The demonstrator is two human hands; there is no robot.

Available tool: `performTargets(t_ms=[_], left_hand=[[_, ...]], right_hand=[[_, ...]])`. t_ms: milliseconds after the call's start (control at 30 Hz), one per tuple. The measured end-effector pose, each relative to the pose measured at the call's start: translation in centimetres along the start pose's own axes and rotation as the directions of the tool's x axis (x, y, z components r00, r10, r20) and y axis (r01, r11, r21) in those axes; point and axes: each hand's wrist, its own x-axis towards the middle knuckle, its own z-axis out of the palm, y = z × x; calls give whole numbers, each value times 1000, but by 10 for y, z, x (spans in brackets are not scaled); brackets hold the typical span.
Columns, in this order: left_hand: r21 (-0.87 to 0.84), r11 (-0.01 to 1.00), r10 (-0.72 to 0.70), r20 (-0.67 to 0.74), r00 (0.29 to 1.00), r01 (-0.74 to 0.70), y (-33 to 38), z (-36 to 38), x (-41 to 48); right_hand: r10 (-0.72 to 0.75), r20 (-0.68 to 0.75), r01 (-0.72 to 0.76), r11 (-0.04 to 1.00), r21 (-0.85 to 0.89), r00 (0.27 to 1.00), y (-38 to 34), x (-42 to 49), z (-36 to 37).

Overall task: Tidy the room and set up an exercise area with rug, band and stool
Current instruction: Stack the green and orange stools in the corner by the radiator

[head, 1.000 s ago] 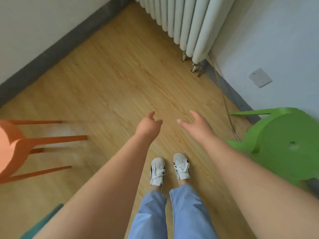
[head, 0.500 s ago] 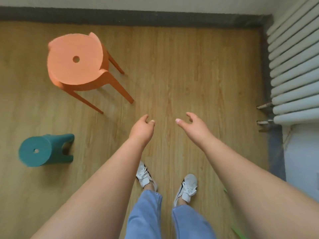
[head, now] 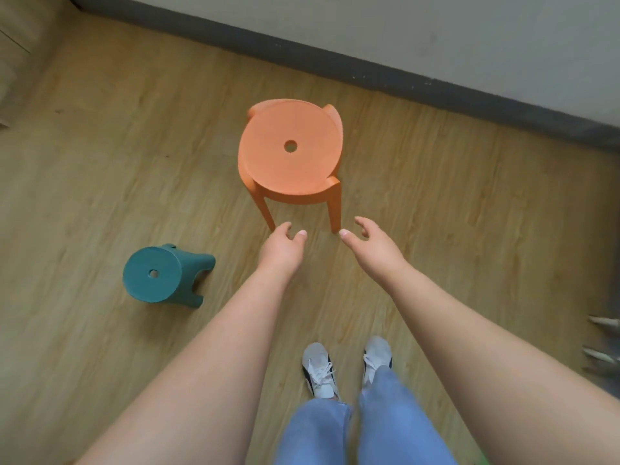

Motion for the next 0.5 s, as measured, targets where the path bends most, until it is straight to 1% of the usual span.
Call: performTargets(t_ms=[267,367,500], left_hand=[[-8,999,-33,-70,997,32,42,-23,68],[-14,999,-49,-111,993,48,64,-25,98],[103,993,-29,-249,968,56,82,-33,144]], right_hand=[[24,65,-20,998,-52,998,-56,81,-13],[25,67,-21,998,-59,997,-77,120,-25],[45,76,-44,999,-21,996,-95,172,-29]])
